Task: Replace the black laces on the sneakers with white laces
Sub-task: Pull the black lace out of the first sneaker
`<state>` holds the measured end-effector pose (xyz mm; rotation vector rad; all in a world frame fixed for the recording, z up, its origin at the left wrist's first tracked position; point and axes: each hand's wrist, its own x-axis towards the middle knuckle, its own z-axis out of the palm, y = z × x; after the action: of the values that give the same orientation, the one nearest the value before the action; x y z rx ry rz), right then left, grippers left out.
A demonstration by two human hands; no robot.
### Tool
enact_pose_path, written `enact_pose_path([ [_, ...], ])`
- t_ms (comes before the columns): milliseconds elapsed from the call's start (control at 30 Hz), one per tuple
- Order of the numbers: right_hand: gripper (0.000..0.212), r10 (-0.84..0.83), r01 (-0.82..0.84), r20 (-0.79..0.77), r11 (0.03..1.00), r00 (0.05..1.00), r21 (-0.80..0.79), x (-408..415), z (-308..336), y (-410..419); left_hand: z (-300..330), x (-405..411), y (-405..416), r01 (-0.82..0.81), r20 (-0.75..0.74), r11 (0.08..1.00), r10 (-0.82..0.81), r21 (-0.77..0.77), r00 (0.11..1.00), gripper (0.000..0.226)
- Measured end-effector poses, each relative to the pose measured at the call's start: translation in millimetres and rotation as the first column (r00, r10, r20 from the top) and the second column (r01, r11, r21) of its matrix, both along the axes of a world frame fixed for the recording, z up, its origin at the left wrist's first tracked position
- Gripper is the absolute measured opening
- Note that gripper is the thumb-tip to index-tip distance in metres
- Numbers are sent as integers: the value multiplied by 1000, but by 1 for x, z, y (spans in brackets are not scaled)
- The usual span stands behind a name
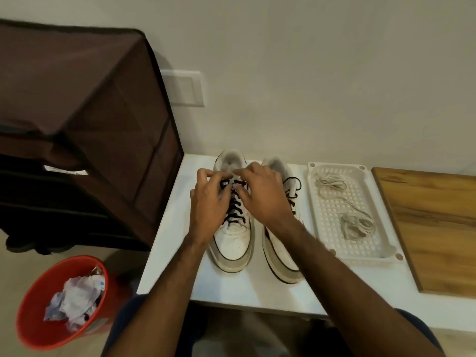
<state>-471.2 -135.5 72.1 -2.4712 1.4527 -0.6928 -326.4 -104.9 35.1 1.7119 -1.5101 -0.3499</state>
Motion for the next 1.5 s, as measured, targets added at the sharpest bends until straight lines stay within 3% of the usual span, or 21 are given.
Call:
enact_pose_path([
  [167,13,74,-75,120,997,990,5,-2,-17,-28,4,16,-19,51,6,999,-51,2,999,7],
  [267,7,45,-66,250,995,967,76,-7,-12,-33,7,19,-23,60,-158,998,-60,-2,986,18],
  [333,6,-30,-55,366,974,930,219,-13,-6,-31,10,20,-23,44,-293,999,-34,27,955,25],
  [500,25,-169,-236,569,789,805,568,-27,10,-34,17,26,-26,258,-654,965,-162,51,739,25],
  [567,31,-228,-345,686,730,691,590,-31,17,-36,26,28,-28,246,-747,967,-208,-62,632,24],
  [633,30,-302,-480,833,705,463,523,-36,25,-38,40,31,-29,146,-816,967,-256,-210,519,22],
  [700,27,-323,-520,912,749,254,410,-42,32,-40,52,34,-29,40,-842,943,-313,-330,439,20],
  [733,27,-308,-491,927,786,214,375,-44,33,-40,55,35,-29,1,-829,934,-317,-357,460,20],
  [767,30,-278,-435,929,825,246,362,-47,33,-41,54,37,-28,-29,-784,935,-280,-354,554,21],
  [800,36,-235,-350,899,861,369,369,-50,33,-41,49,41,-29,-49,-674,946,-192,-321,713,22],
  [867,53,-113,-158,636,922,764,353,-57,29,-41,31,47,-28,-38,-237,978,-11,-203,971,32],
  [900,59,-61,-88,429,944,901,319,-60,25,-41,21,47,-28,-25,-25,991,22,-130,999,38],
  [933,62,-37,-38,264,961,964,273,-64,22,-42,15,45,-27,-27,94,997,34,-76,995,43],
  [1000,57,-20,-12,178,985,984,175,-74,22,-44,14,37,-25,7,90,999,-2,-52,996,42],
  [1067,45,34,-116,354,970,934,212,-82,29,-45,18,26,-24,153,6,988,-153,-29,988,43],
  [1167,36,56,-463,773,827,632,318,-78,51,-36,13,11,-25,244,248,960,-272,137,930,49],
  [1233,32,63,-521,830,803,555,288,-75,59,-33,3,8,-24,187,377,964,-247,190,893,41],
  [1300,28,98,-358,616,880,781,313,-76,55,-33,-2,6,-23,127,388,978,-183,167,903,35],
  [1367,26,43,-90,206,970,978,226,-76,39,-29,-3,4,-24,80,390,985,-134,150,911,34],
  [1433,37,-112,93,95,979,989,183,-72,24,-15,-3,2,-25,51,406,989,-103,138,908,33],
  [1500,63,-176,181,-41,960,983,213,-63,10,1,-3,2,-25,40,407,990,-93,137,908,32],
])
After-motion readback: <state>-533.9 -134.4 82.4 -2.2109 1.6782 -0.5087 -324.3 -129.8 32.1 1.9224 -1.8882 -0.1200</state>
